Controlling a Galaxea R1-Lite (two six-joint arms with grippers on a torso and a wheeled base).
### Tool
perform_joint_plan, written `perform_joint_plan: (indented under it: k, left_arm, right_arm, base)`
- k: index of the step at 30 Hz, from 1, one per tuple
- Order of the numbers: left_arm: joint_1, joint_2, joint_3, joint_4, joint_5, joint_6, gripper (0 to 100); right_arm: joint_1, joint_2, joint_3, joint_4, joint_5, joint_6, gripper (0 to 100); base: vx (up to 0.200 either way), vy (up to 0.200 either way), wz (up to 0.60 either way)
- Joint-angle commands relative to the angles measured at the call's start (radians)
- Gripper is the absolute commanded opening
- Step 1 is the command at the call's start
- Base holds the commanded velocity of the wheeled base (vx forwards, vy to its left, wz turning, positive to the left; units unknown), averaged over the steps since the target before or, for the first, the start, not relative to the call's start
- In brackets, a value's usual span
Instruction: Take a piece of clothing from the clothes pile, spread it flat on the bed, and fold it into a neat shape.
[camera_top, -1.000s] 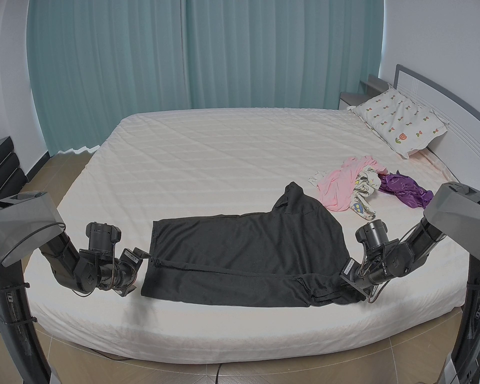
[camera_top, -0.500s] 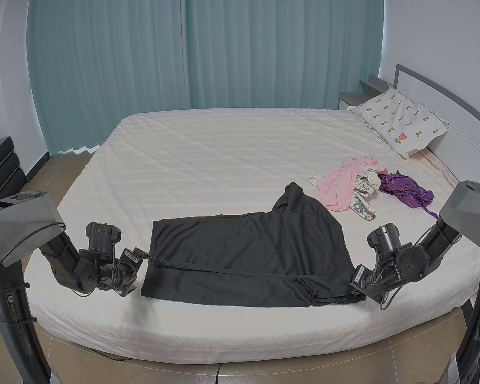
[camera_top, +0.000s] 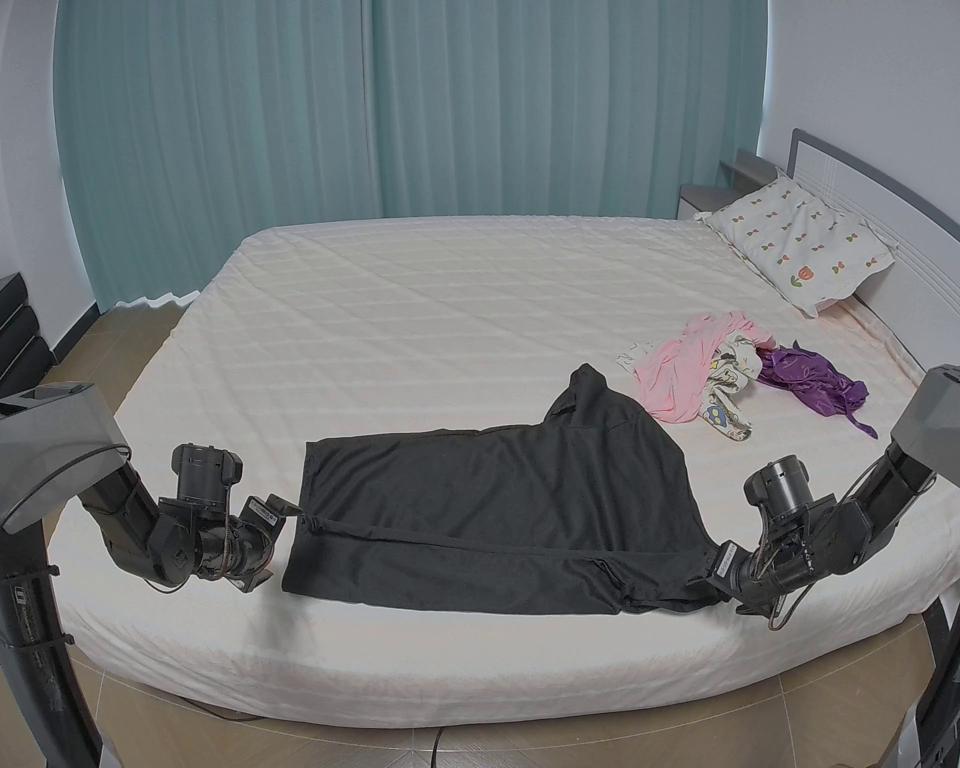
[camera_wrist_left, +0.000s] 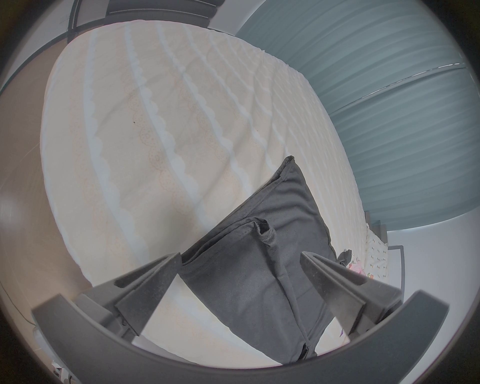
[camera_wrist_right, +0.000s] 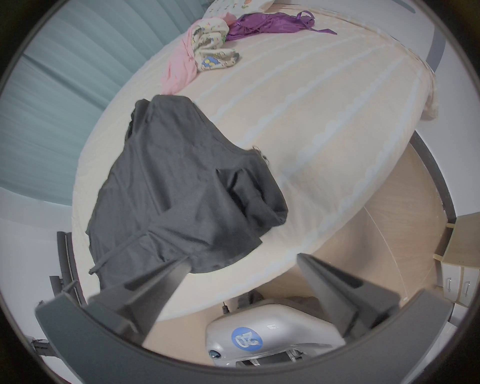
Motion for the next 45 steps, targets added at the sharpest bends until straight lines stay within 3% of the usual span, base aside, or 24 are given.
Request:
perform_joint_plan:
  k: [1,7,11,12,14,17,22,30,31,36,38,39,40,42,45]
  left_arm:
    - [0.001,-0.009,-0.012,-0.004,0.000,0.003,100]
    - [-0.017,-0.002,-0.086,0.006,-0.003,0.025,100]
    - [-0.028,0.049,-0.138,0.006,-0.003,0.097,100]
    - [-0.036,0.097,-0.189,0.012,-0.001,0.172,100]
    - [-0.036,0.110,-0.206,0.024,-0.001,0.198,100]
    - [-0.039,0.153,-0.302,0.167,-0.003,0.311,100]
    - [-0.039,0.190,-0.433,0.339,0.005,0.319,100]
    - [-0.048,0.241,-0.519,0.362,0.011,0.318,100]
    - [-0.048,0.241,-0.519,0.362,0.011,0.318,0]
    - [-0.060,0.261,-0.548,0.385,0.043,0.318,0]
    - [-0.060,0.261,-0.548,0.385,0.043,0.318,0]
    - [-0.059,0.256,-0.542,0.388,0.046,0.311,0]
    - [-0.059,0.256,-0.542,0.388,0.046,0.311,0]
    - [-0.057,0.255,-0.542,0.386,0.051,0.261,0]
    - [-0.052,0.250,-0.545,0.383,0.056,0.207,0]
  right_arm:
    - [-0.032,-0.064,-0.014,-0.016,0.020,-0.005,100]
    - [-0.054,-0.054,-0.020,-0.105,0.071,-0.059,100]
    - [-0.057,-0.011,-0.019,-0.169,0.114,-0.069,100]
    - [-0.067,0.021,-0.017,-0.229,0.124,-0.101,100]
    - [-0.075,0.027,-0.014,-0.254,0.127,-0.115,100]
    - [-0.098,0.044,0.007,-0.352,0.184,-0.137,100]
    - [-0.098,0.071,0.033,-0.379,0.215,-0.141,100]
    - [-0.113,0.079,0.035,-0.404,0.218,-0.148,100]
    - [-0.113,0.079,0.035,-0.404,0.218,-0.148,100]
    - [-0.124,0.107,0.046,-0.496,0.255,-0.256,100]
    - [-0.124,0.107,0.046,-0.496,0.255,-0.256,100]
    - [-0.143,0.125,0.030,-0.502,0.287,-0.356,100]
    - [-0.143,0.125,0.030,-0.502,0.287,-0.356,100]
    - [-0.150,0.157,-0.013,-0.487,0.324,-0.431,100]
    - [-0.158,0.203,-0.080,-0.485,0.333,-0.448,100]
  base:
    - [0.000,0.000,0.00]
    - [0.000,0.000,0.00]
    - [0.000,0.000,0.00]
    - [0.000,0.000,0.00]
    - [0.000,0.000,0.00]
    - [0.000,0.000,0.00]
    - [0.000,0.000,0.00]
    - [0.000,0.000,0.00]
    - [0.000,0.000,0.00]
    - [0.000,0.000,0.00]
    - [0.000,0.000,0.00]
    - [0.000,0.000,0.00]
    - [0.000,0.000,0.00]
    - [0.000,0.000,0.00]
    - [0.000,0.000,0.00]
